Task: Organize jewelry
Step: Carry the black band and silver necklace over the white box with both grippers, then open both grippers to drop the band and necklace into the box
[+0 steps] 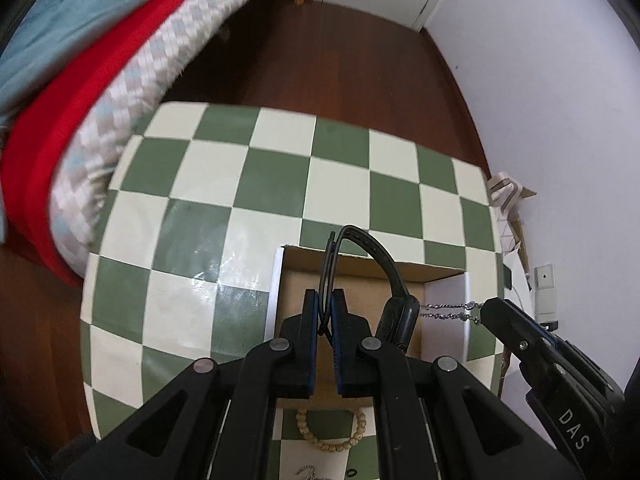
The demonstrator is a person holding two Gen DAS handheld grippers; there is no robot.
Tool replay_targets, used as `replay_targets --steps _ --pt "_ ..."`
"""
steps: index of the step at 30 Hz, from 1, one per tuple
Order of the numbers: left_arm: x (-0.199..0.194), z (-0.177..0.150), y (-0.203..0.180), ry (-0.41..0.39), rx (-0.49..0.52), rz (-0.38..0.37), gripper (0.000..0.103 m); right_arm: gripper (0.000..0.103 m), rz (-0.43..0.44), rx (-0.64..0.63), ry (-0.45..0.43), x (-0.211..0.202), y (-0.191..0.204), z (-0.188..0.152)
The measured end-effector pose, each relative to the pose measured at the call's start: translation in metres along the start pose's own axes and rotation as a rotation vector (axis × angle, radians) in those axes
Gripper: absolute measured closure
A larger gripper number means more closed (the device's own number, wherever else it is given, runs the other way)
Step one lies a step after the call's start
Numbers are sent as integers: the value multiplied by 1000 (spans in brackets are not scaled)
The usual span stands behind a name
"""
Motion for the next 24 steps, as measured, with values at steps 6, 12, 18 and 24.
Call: replay_targets --steps 6,12,18,24 --pt "21 8 5 46 9 54 93 92 -37 2 80 35 -8 10" --pt "12 11 7 6 24 137 83 91 -76 7 139 51 -16 10" --pt "-12 12 11 -94 52 260 7 40 -149 7 134 44 -22 6" --pt "-22 -2 20 -146 68 329 1 6 -262 -43 134 37 -18 -9"
Point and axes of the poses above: each gripper's, at about its wrist camera, not at the fingertips, and x roughly the way its jaws point, y to its left, z to its top, the point moved 1 cm from there along x, roughly the way its jaws point, and after that the axes turned 6 degrees about y, right-handed, at the moved point
